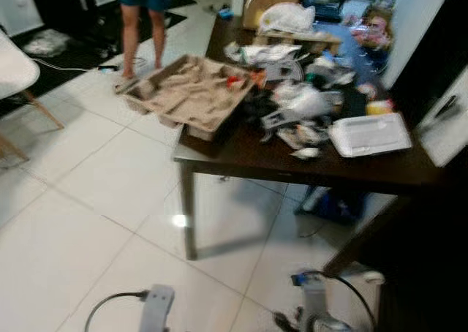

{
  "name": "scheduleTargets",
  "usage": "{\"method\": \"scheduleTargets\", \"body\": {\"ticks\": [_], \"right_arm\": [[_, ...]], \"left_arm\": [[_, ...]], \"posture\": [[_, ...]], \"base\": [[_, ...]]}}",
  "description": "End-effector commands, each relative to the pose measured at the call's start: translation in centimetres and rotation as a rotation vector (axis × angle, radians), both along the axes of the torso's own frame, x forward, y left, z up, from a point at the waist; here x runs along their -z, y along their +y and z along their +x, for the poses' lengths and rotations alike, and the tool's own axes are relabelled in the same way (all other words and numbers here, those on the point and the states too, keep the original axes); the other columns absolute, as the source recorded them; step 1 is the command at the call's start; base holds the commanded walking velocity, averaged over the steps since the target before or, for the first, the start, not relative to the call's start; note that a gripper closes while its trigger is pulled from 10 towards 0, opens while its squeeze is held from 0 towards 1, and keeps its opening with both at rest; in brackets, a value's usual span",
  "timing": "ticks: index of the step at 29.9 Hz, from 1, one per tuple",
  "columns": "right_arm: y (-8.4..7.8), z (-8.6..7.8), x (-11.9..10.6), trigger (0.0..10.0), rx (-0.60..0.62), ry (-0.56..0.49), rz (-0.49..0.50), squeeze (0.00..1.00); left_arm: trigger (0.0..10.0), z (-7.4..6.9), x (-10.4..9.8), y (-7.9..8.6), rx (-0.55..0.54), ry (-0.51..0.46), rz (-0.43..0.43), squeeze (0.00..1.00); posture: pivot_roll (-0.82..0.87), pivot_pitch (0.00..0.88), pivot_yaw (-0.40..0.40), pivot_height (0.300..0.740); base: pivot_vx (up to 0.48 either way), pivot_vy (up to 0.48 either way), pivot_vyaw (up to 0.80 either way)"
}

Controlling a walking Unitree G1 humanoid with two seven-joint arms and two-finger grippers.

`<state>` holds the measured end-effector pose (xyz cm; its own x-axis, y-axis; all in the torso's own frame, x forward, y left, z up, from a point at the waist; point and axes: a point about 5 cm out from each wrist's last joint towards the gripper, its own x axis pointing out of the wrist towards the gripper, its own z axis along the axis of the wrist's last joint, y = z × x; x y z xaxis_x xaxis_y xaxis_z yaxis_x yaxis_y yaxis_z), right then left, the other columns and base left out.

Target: Picking trash to rubbish bin

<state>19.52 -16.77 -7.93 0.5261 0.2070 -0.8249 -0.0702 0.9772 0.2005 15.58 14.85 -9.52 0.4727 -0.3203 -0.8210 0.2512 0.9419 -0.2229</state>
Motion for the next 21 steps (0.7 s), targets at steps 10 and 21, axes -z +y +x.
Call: {"method": "scheduleTargets", "body": {"ticks": [10,21], "right_arm": [[-1.08,-0.57,0.20,10.0,0.015,0.020,-0.024,0.00],[-1.39,0.31,-0.42,10.0,0.044,-0.060,0.022,0.00]], "left_arm": [[10.0,-0.72,0.29,-0.13,-0.023,0.023,-0.014,0.00],[10.0,-0.61,0.24,-0.29,-0.030,0.016,-0.023,0.00]], "posture": [[0.04,0.072,-0.028,0.740],[0.05,0.077,-0.030,0.740]], "base": [[0.000,-0.035,0.00],[0.000,0.000,0.00]]}}
